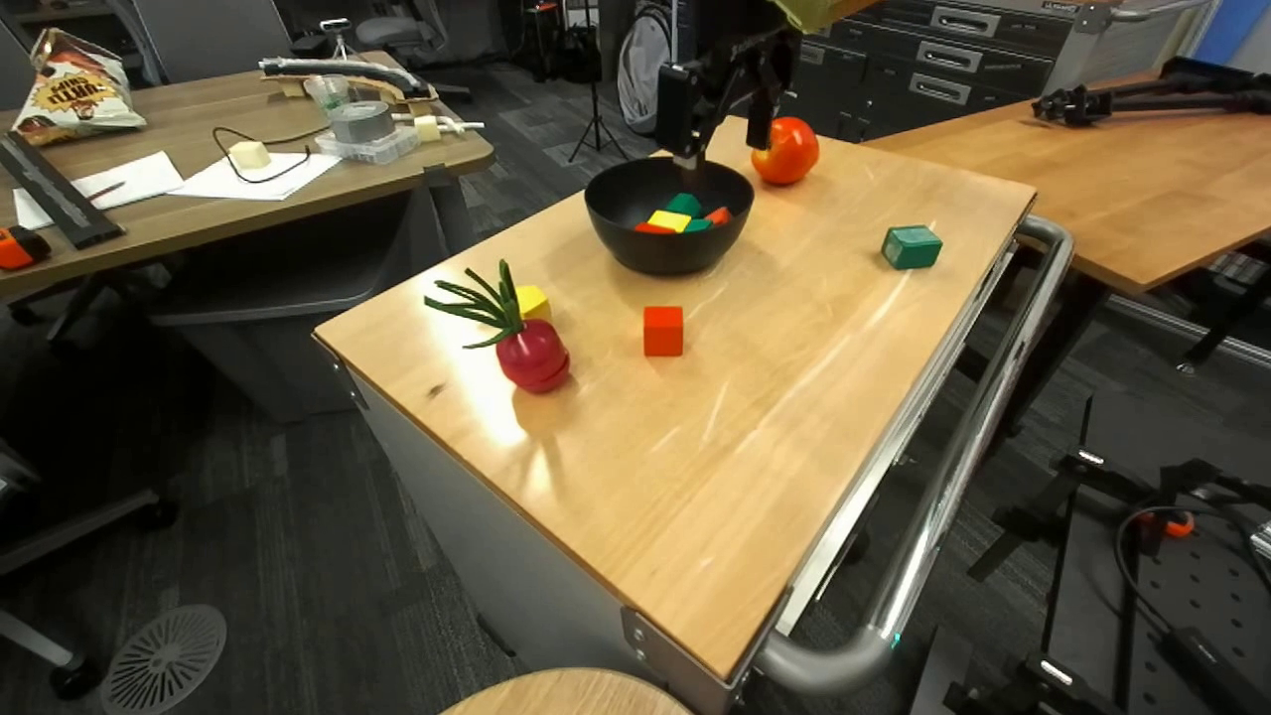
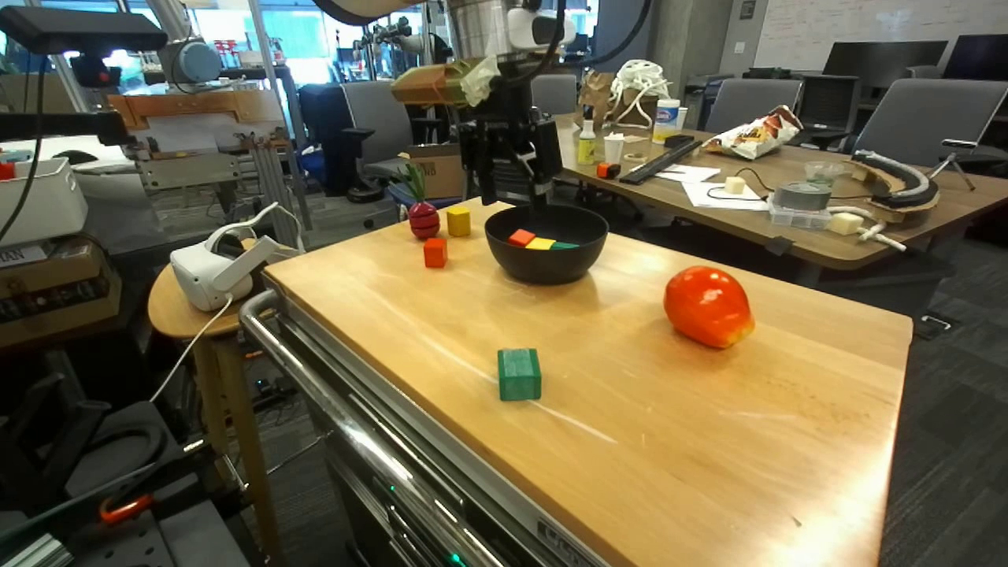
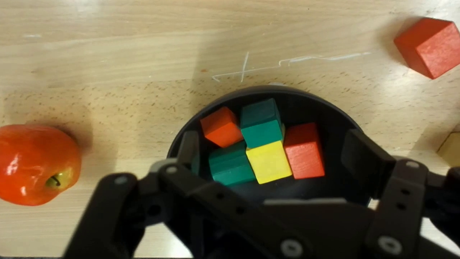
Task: Move the apple to the other side of the bowl and take all the items out of the bowl
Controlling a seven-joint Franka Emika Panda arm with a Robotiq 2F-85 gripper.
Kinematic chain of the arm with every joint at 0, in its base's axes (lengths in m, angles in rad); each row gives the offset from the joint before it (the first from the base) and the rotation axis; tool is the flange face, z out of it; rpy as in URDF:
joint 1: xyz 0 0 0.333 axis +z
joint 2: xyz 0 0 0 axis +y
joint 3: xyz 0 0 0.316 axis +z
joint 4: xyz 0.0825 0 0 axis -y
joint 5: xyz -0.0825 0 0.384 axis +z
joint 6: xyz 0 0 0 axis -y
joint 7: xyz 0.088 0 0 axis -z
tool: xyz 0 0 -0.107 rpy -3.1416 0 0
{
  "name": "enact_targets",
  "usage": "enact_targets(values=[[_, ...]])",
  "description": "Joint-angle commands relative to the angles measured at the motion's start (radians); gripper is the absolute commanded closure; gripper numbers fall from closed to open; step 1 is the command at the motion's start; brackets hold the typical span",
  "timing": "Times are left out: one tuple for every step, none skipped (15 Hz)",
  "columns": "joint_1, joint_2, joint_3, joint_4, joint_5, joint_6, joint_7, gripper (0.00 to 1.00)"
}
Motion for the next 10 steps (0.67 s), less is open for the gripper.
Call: enact_targets(values=[[0.007, 0.081, -0.015, 0.068, 0.056, 0.036, -0.034, 0.00], [0.010, 0.098, -0.017, 0.076, 0.062, 0.052, -0.016, 0.00], [0.015, 0.113, -0.022, 0.083, 0.062, 0.071, 0.016, 0.00], [0.016, 0.122, -0.024, 0.091, 0.070, 0.078, 0.026, 0.00], [0.017, 0.123, -0.029, 0.094, 0.068, 0.078, 0.038, 0.00], [0.019, 0.105, -0.029, 0.057, 0.053, 0.067, 0.012, 0.00], [0.019, 0.113, -0.031, 0.065, 0.054, 0.069, 0.020, 0.00], [0.019, 0.117, -0.032, 0.069, 0.055, 0.071, 0.023, 0.00], [0.019, 0.118, -0.033, 0.071, 0.055, 0.071, 0.025, 0.00], [0.016, 0.112, -0.033, 0.064, 0.072, 0.080, 0.036, 0.00]])
